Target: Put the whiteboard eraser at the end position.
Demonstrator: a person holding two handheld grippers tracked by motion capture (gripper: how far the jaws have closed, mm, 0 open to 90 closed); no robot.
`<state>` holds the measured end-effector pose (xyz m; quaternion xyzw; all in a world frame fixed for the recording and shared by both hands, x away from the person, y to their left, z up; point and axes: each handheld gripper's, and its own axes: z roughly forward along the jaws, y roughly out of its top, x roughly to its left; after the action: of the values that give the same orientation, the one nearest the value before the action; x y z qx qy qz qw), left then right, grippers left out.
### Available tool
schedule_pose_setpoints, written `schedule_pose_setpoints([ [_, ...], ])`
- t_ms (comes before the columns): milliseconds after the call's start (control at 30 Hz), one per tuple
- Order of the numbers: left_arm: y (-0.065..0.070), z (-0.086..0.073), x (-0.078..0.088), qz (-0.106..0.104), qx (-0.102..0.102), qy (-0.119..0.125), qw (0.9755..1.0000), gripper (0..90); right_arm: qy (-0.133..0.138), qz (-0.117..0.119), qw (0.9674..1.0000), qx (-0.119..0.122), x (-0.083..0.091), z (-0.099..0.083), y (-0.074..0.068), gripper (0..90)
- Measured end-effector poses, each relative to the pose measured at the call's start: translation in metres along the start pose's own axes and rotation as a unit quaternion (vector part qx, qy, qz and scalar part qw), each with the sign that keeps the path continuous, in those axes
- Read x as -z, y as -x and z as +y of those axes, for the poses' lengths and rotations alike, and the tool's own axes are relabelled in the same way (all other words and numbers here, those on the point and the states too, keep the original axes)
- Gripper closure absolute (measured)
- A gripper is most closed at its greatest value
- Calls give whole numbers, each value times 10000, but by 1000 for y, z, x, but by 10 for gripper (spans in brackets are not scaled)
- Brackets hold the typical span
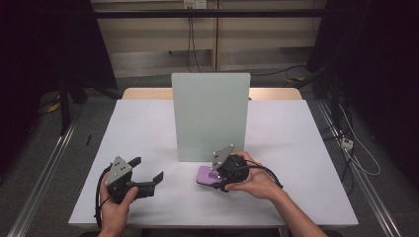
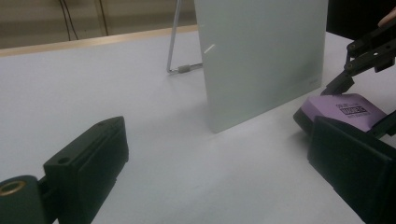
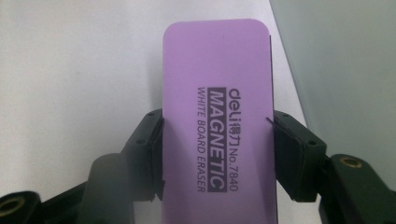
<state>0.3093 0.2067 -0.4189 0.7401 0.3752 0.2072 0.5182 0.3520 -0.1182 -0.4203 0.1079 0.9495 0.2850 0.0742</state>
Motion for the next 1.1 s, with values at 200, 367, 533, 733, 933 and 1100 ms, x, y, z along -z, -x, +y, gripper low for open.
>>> schedule_pose_setpoints([
  [200, 0, 0, 0, -9, 7, -10, 10000, 52, -29, 8, 10000, 3, -3, 1, -1, 415],
  [367, 0, 0, 0, -7, 5, -16, 10000, 52, -72, 43, 10000, 50, -5, 1, -1, 415],
  [533, 0, 0, 0, -18, -27, -47, 10000, 51, -100, 37, 9999, 87, -8, 2, -2, 415],
  [733, -1, 0, -1, -10, -17, -63, 10000, 51, -49, 58, 10000, 21, -10, 0, -1, 413],
  [933, 0, 0, 0, -2, -16, -54, 10000, 52, -152, 0, 9999, -28, -15, -1, 0, 392],
  [1100, 0, 0, 0, 27, 49, -39, 10000, 52, -70, 61, 9999, -123, -15, -2, 1, 392],
])
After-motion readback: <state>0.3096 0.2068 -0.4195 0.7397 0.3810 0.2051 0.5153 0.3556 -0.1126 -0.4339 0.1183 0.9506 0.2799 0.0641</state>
